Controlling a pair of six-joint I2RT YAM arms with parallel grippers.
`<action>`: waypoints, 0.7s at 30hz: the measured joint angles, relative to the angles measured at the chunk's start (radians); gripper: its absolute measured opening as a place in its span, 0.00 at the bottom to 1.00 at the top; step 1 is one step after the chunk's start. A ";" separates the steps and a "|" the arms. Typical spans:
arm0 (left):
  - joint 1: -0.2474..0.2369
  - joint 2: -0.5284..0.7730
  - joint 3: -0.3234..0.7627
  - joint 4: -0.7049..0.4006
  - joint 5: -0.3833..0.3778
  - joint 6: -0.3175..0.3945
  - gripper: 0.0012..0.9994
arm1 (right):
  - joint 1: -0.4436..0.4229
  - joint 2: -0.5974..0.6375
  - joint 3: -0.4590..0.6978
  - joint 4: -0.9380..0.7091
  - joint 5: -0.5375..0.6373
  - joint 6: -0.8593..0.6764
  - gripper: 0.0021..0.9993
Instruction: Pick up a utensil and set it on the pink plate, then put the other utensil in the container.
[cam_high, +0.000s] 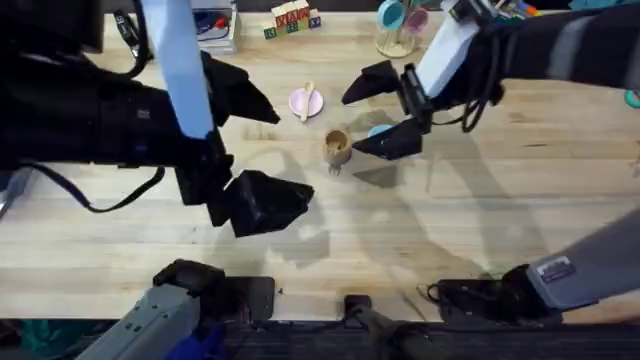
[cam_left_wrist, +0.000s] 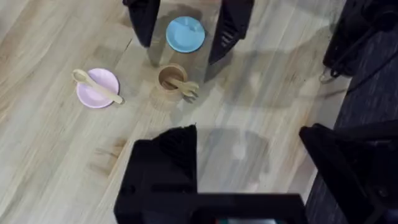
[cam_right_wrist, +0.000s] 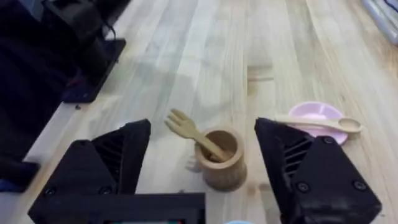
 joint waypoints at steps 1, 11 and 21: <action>0.000 0.000 0.000 0.000 0.000 0.000 0.99 | 0.000 -0.033 0.000 -0.030 0.025 0.003 1.00; 0.000 0.000 0.000 0.000 0.000 0.000 0.99 | 0.000 -0.370 0.000 -0.269 0.358 0.116 1.00; 0.000 0.000 0.000 0.000 0.000 0.000 1.00 | 0.000 -0.699 0.000 -0.477 0.666 0.387 1.00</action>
